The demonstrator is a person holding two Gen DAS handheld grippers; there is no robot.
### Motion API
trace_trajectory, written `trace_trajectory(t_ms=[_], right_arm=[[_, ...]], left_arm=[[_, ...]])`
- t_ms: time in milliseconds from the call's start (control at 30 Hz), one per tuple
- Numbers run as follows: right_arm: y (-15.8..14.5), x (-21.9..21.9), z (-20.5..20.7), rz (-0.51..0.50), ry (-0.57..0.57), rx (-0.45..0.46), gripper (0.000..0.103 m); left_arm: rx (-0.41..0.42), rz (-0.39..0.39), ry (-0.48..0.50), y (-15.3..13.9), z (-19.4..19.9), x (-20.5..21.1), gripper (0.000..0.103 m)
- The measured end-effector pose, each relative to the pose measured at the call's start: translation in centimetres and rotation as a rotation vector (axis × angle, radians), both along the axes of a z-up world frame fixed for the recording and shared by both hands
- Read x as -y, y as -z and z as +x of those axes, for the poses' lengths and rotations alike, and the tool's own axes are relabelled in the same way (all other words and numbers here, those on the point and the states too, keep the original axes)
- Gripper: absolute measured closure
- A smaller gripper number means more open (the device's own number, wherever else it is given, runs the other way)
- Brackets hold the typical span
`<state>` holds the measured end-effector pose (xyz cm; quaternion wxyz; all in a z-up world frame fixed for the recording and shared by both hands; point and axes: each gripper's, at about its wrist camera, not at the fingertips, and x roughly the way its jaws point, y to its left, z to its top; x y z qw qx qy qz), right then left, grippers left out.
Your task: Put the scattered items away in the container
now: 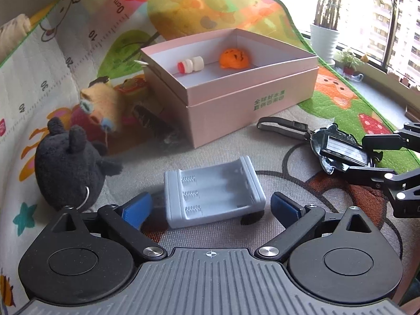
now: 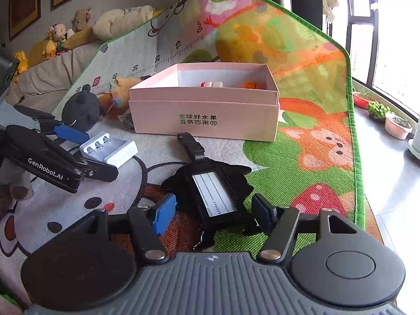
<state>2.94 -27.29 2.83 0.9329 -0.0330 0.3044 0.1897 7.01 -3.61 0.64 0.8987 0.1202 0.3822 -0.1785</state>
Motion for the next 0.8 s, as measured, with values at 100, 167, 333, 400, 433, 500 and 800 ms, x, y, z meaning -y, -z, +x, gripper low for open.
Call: trace_trajectory(t_ms=[100,167,333,400,433,500,800], right_arm=[[0.2,0.2,0.4,0.007,0.005,-0.003,0.037],[0.3,0.1,0.3,0.008,0.002,0.002,0.035],[0.7,0.0,0.0,0.001,-0.013,0.026,0.032],[0.7,0.0,0.0,0.008,-0.018,0.026,0.029],[0.7,0.0,0.0,0.009,-0.021,0.027,0.029],[0.7,0.1,0.0,0.011,-0.025,0.029,0.028],[0.8,0.1,0.0,0.015,-0.030,0.031,0.026]], left_arm=[[0.001,-0.002,0.041,0.1,-0.3,0.7,0.003],[0.000,-0.004,0.081,0.1,-1.0,1.1,0.003],[-0.009,-0.015,0.140,0.0,-3.0,1.9,0.003],[-0.013,-0.020,0.122,-0.1,-3.7,1.9,0.003],[-0.011,-0.021,0.109,-0.2,-3.9,1.8,0.003],[-0.010,-0.024,0.087,-0.3,-4.5,1.7,0.003],[0.001,-0.011,0.011,-0.1,-2.9,1.2,0.003]])
